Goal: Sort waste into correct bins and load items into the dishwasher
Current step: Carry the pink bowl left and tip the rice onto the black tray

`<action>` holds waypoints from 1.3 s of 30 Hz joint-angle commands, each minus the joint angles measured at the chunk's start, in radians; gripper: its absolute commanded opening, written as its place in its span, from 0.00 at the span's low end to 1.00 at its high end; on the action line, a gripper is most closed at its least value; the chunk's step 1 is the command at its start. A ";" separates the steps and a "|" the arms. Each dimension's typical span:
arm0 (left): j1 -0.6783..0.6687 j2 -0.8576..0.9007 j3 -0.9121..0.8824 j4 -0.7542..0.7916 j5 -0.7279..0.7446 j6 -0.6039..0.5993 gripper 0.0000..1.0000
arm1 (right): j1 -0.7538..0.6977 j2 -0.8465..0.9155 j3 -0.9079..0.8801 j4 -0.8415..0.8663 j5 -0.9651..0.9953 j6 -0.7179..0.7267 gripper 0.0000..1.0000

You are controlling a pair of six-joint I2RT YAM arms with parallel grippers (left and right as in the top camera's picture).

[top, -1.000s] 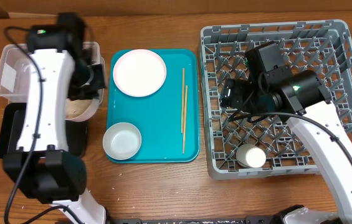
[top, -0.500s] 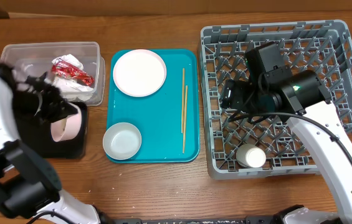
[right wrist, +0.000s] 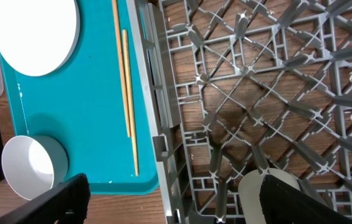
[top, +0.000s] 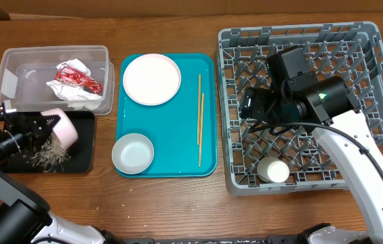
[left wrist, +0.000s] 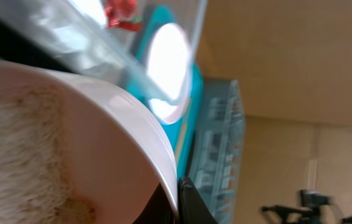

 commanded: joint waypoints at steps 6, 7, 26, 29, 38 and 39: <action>0.026 -0.030 -0.006 0.079 0.415 -0.215 0.04 | 0.001 0.001 0.016 0.003 -0.001 -0.006 0.88; 0.030 -0.030 -0.006 0.082 0.416 -0.249 0.04 | 0.001 0.001 0.016 0.003 -0.001 -0.006 0.88; 0.045 -0.030 -0.006 0.066 0.397 -0.286 0.04 | 0.001 0.001 0.016 0.003 -0.001 -0.006 0.88; 0.045 -0.030 -0.006 0.073 0.369 -0.286 0.04 | 0.001 0.001 0.016 0.003 -0.001 -0.006 0.88; 0.045 -0.031 -0.005 0.091 0.227 -0.323 0.04 | 0.001 0.001 0.016 -0.003 -0.001 -0.007 0.88; 0.045 -0.031 -0.005 0.085 0.247 -0.323 0.04 | 0.001 0.001 0.016 -0.005 -0.001 -0.007 0.88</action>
